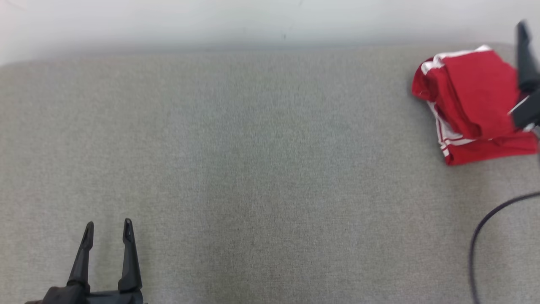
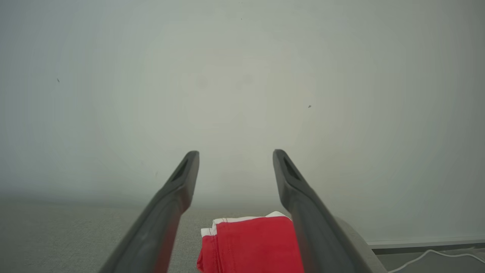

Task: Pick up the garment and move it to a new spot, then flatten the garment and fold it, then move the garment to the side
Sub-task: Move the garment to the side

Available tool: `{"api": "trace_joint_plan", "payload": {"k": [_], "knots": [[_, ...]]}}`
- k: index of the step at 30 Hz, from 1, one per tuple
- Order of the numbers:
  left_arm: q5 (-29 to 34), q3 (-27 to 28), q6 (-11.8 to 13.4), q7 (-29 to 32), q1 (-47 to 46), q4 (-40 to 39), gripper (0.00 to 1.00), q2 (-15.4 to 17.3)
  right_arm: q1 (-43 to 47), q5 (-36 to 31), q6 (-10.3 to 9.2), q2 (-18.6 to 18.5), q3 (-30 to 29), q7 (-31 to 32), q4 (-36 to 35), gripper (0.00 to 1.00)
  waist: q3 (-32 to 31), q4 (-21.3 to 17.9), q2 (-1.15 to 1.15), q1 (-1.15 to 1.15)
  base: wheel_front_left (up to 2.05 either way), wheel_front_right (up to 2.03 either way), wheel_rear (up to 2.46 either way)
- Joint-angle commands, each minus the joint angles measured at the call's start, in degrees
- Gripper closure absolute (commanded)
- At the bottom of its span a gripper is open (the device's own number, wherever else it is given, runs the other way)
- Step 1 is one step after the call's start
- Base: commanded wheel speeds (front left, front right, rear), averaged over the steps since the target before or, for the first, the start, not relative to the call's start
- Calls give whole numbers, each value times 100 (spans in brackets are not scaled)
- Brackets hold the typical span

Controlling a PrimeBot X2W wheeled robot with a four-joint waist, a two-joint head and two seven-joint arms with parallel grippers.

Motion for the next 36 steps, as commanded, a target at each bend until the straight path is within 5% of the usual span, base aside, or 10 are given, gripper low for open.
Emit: {"api": "trace_joint_plan", "payload": {"k": [1, 9, 23, 28, 36], "knots": [[-92, 39, 19, -23, 130, 15, 0, 0, 428, -241, -3, 211, -358, -4, -275, 0, -294, -3, 0, 1, 0, 0, 0], [-100, 40, 3, -23, 285, 87, 0, -35, 1835, -1190, -3, 1001, -1508, -5, -1231, 0, -587, 10, 0, 1, 0, 0, 0], [-108, -47, -39, -23, 532, 208, 0, -79, 4000, -2655, -2, 2501, -2492, -5, -2773, 0, -1099, 148, 0, 1, 0, 0, 0], [-140, -91, -54, -23, 614, 223, 0, -87, 4683, -3162, -2, 2989, -2722, -6, -3095, 0, -1198, 225, 0, 1, 0, 0, 0], [5, -106, -70, -24, 742, 223, 0, -93, 5365, -3581, -2, 3226, -2572, -6, -3443, 0, -1312, 214, 0, 1, 0, 0, 0]]}}
